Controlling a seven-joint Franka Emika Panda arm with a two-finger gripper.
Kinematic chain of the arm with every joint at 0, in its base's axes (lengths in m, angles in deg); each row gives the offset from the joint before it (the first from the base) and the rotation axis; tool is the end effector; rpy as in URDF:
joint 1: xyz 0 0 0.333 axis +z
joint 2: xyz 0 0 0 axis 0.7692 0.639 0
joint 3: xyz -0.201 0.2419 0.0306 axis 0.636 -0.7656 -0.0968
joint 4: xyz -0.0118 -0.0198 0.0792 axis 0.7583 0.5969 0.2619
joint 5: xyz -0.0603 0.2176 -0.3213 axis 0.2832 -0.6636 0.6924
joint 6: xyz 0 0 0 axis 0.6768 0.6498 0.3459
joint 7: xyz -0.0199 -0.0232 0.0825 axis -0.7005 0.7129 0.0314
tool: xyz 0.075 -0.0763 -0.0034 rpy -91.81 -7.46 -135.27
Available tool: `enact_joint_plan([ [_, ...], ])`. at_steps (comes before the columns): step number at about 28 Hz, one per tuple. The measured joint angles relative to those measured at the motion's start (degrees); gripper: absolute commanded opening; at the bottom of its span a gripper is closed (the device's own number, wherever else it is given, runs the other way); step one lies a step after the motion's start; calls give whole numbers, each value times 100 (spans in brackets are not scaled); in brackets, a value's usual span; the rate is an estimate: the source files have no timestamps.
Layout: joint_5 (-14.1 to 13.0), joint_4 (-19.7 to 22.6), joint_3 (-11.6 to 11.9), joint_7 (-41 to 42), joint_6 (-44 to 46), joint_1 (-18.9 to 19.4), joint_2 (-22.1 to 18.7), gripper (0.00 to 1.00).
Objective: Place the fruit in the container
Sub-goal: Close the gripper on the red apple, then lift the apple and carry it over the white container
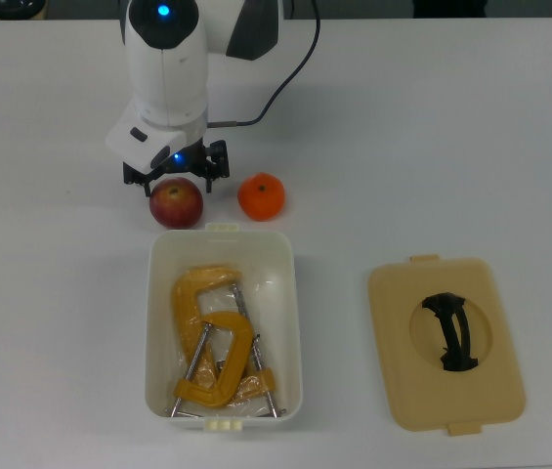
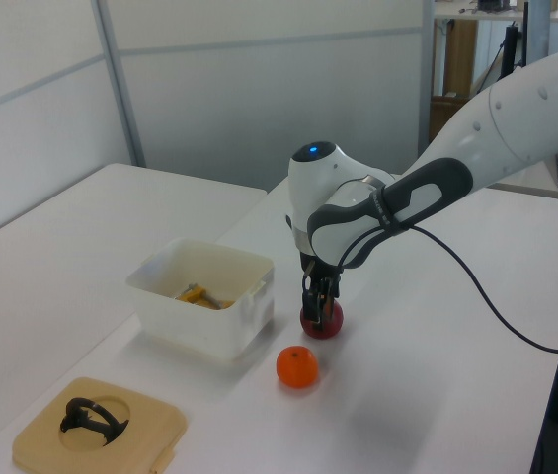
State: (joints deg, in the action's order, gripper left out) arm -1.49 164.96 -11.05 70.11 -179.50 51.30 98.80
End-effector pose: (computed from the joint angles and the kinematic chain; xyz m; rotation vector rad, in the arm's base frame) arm 0.6037 -0.0347 0.3462 3.0316 0.2245 0.0470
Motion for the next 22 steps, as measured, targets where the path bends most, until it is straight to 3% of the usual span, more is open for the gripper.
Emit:
enact_joint_plan([
  [2, 62, -29, 0, 0, 0, 0, 31, 40],
  [5, 92, -57, -5, 0, 0, 1, 37, 13],
  [7, 101, -59, -8, 0, 0, 2, 38, 0],
  [13, 102, -151, -13, 0, 40, 2, 39, 0],
  [18, 82, -602, -13, 0, 757, 2, 25, 0],
  [22, -183, -1092, -13, 0, 1395, 2, -16, 0],
])
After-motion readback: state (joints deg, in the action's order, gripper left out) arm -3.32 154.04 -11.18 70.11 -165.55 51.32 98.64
